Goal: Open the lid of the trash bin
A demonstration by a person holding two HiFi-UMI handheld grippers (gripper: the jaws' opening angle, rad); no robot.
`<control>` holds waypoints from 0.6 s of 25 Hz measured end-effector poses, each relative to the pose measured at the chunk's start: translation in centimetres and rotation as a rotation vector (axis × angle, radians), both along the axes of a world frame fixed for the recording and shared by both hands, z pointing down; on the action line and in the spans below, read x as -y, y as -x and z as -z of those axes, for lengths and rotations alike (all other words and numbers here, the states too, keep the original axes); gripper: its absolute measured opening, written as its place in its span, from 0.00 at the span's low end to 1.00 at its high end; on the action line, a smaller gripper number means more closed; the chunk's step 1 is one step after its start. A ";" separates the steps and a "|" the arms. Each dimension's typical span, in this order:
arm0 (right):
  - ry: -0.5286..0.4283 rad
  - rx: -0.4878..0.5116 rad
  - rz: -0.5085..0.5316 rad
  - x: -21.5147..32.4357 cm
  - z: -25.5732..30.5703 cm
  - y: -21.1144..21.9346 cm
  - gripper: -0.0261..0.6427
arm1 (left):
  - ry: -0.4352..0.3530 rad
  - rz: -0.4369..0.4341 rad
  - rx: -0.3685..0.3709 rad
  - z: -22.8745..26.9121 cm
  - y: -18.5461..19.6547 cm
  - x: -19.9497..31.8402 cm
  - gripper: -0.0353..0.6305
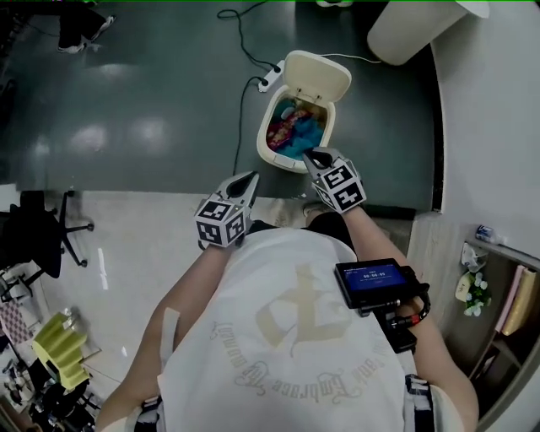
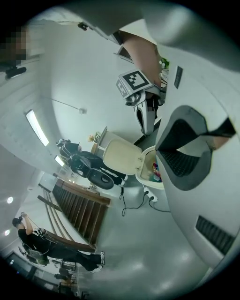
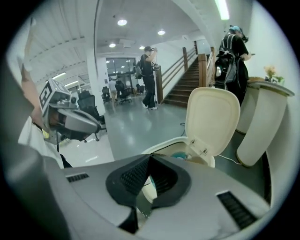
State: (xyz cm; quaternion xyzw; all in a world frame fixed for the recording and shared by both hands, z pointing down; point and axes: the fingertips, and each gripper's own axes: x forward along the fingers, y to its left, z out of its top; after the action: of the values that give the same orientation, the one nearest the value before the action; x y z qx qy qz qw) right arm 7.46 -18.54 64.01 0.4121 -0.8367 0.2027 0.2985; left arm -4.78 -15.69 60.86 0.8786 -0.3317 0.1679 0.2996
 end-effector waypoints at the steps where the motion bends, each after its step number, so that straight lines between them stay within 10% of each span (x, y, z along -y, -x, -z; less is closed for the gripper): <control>1: -0.010 0.027 -0.016 -0.1 0.7 -0.5 0.05 | -0.007 -0.011 -0.003 0.2 -0.5 0.3 0.07; 15: -0.186 0.277 -0.233 -2.2 9.0 -6.5 0.05 | -0.058 -0.119 -0.030 3.3 -4.8 1.4 0.07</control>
State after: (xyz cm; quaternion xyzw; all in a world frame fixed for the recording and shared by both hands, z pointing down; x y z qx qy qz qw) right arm 13.94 -16.33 54.97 0.5000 -0.8315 0.2124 0.1157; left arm 0.01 -17.04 57.54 0.9077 -0.2789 0.1623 0.2683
